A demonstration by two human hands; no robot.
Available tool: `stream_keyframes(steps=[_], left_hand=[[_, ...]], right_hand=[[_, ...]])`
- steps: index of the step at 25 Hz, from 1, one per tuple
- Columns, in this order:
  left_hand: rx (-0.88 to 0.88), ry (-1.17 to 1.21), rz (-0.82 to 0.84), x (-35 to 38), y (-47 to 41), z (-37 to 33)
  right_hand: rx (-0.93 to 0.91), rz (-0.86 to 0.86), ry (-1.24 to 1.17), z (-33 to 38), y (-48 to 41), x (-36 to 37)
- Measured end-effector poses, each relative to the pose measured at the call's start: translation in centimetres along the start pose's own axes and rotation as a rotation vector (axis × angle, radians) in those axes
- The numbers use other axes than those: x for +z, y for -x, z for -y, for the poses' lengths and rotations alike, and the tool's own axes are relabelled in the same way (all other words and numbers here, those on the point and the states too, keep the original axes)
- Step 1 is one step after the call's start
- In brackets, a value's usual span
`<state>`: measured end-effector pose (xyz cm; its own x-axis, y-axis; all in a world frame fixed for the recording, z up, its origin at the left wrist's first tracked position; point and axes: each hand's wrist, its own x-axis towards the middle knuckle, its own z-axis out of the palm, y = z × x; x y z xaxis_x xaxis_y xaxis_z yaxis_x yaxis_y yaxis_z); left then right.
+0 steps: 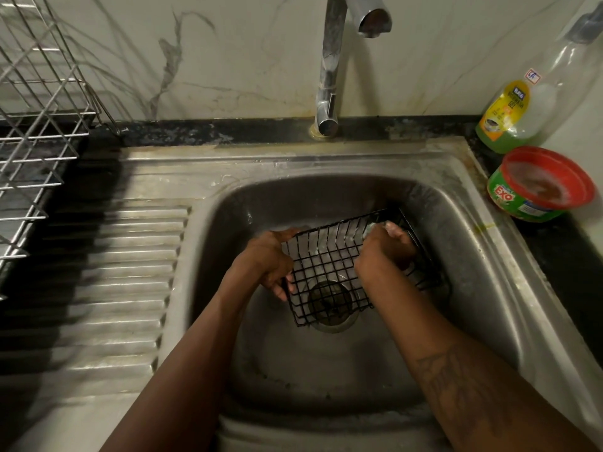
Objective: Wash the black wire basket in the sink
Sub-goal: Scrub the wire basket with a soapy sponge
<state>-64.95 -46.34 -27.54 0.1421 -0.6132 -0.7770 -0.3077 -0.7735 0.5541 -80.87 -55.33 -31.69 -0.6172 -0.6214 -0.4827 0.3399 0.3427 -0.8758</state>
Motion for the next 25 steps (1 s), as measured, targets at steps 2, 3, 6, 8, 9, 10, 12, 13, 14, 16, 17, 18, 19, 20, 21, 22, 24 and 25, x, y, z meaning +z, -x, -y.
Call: stream_keyframes(steps=[2, 3, 6, 8, 9, 10, 12, 13, 14, 16, 17, 18, 19, 20, 21, 22, 24, 25], left_hand=[[0.028, -0.012, -0.01, -0.1, 0.4, 0.0], [0.016, -0.015, 0.002, -0.1, 0.3, -0.1], [-0.059, -0.038, 0.074, -0.1, 0.5, -0.4], [-0.007, -0.048, 0.025, 0.0, 1.0, -0.5], [0.042, -0.059, -0.021, 0.0, 1.2, -0.3], [0.089, -0.059, -0.058, 0.0, 1.6, -0.2], [0.109, -0.039, -0.071, 0.1, 1.8, -0.2], [0.078, -0.035, -0.055, 0.0, 1.7, -0.3], [0.031, -0.039, -0.031, -0.1, 1.8, -0.5], [-0.007, -0.071, -0.01, -0.1, 1.7, -0.7], [0.001, -0.076, -0.005, -0.1, 1.6, -0.8], [0.005, -0.064, -0.007, -0.2, 1.5, -0.8], [-0.002, -0.053, -0.005, -0.2, 1.4, -0.7], [-0.016, -0.059, 0.004, -0.3, 1.5, -0.9], [-0.025, -0.089, 0.007, -0.2, 1.8, -0.9], [-0.018, -0.101, 0.003, -0.2, 2.1, -1.0], [0.042, -0.087, -0.057, -0.2, 2.5, -0.8], [0.075, -0.08, -0.095, -0.2, 2.7, -0.7]], right_hand=[[-0.116, -0.021, 0.002, 0.7, 0.7, 0.3], [-0.133, -0.02, 0.004, 0.6, 0.5, 0.3], [-0.054, 0.002, 0.068, -0.2, -1.0, -0.6], [0.003, 0.022, 0.125, -0.7, -1.2, -0.8], [0.007, 0.031, 0.117, -0.7, -1.1, -0.6], [-0.012, 0.033, 0.09, -0.5, -1.0, -0.3], [-0.085, 0.024, 0.022, 0.5, -0.6, 0.1], [-0.128, 0.027, 0.001, 1.1, -0.3, 0.2], [-0.176, 0.033, -0.012, 1.5, -0.1, 0.4], [-0.282, 0.062, 0.009, 2.1, 0.2, 0.3], [-0.326, 0.088, 0.036, 2.2, 0.1, 0.2], [-0.367, 0.116, 0.076, 2.2, 0.1, 0.1], [-0.408, 0.143, 0.131, 2.2, 0.0, -0.1], [-0.464, 0.17, 0.208, 2.1, -0.1, -0.2], [-0.547, 0.2, 0.316, 2.0, -0.3, -0.3], [-0.638, 0.247, 0.437, 1.7, -0.4, -0.5], [-0.806, 0.378, 0.607, 1.7, 0.0, -0.9], [-0.879, 0.449, 0.669, 1.7, 0.3, -1.1]])
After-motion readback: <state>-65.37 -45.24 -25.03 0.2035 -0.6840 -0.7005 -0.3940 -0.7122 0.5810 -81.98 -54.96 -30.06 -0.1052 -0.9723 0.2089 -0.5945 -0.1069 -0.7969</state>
